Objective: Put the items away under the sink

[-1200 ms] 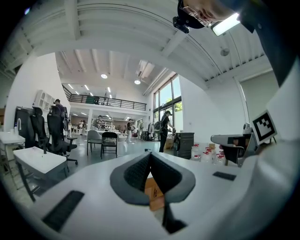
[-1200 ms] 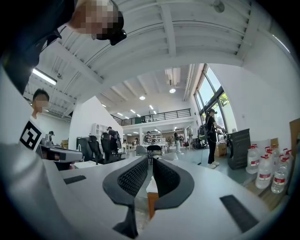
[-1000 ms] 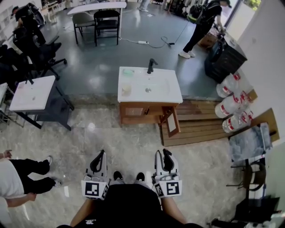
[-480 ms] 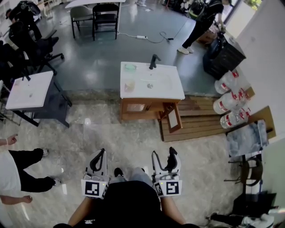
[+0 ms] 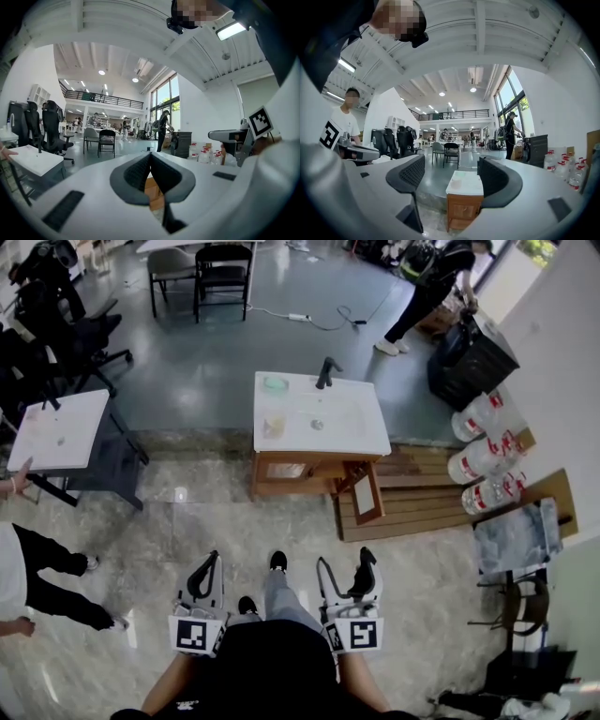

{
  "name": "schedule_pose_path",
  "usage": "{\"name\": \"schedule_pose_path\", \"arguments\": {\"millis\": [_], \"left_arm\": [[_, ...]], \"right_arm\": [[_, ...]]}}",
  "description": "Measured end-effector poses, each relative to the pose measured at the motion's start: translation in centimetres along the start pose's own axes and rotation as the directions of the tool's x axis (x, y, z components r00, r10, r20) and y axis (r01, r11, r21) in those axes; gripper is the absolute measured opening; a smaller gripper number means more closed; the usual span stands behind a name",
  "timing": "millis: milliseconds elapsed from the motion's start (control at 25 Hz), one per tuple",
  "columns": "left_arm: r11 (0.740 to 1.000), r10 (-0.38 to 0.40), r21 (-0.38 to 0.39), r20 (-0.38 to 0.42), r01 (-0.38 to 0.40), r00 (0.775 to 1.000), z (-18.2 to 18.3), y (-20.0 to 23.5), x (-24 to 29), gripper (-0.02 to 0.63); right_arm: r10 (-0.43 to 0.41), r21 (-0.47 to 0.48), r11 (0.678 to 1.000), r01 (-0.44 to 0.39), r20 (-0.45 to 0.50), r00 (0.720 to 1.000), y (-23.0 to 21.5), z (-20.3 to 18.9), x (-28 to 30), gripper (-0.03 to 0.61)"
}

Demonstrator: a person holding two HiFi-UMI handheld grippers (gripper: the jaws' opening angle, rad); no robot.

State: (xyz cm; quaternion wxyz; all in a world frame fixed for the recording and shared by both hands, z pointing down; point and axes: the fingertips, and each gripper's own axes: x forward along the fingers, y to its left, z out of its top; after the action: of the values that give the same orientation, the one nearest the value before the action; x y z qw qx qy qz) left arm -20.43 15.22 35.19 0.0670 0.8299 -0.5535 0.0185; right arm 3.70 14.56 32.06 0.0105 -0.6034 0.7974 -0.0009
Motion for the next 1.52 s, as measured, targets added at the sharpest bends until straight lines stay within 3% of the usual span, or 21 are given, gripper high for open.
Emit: {"name": "schedule_pose_path", "arguments": {"millis": [320,760,960,1160,1240,1520], "left_arm": [[1.000,0.027,0.007,-0.035,-0.027,0.999,-0.9,1.7,5.3,0.006],[0.996,0.085,-0.018,-0.065,-0.086,0.994,-1.0,3.0,16.5,0.006],[0.993,0.115,-0.006,-0.081,-0.116,0.990,-2.2,4.1,21.5,0.006],[0.992,0.122,0.004,-0.150,-0.123,0.981,-6.4,6.4,25.3,0.006],[0.992,0.127,-0.004,-0.168,-0.129,0.978,-8.6,7.8,26.6,0.006],[0.986,0.143,-0.047,-0.221,-0.157,0.965,-14.6,12.6,30.3,0.006]], "right_arm": [[0.045,0.027,0.999,-0.044,-0.022,0.999,-1.5,-1.8,6.2,0.360],[0.190,0.059,0.981,-0.187,-0.064,0.980,-4.5,-4.7,17.6,0.359],[0.278,0.073,0.960,-0.271,-0.123,0.953,-4.7,-9.7,22.5,0.359],[0.332,0.113,0.943,-0.314,-0.215,0.919,-2.8,-16.2,27.4,0.337],[0.335,0.129,0.941,-0.313,-0.240,0.911,-1.8,-18.5,29.4,0.296],[0.265,0.147,0.963,-0.227,-0.343,0.901,0.4,-27.5,35.5,0.237]]}}
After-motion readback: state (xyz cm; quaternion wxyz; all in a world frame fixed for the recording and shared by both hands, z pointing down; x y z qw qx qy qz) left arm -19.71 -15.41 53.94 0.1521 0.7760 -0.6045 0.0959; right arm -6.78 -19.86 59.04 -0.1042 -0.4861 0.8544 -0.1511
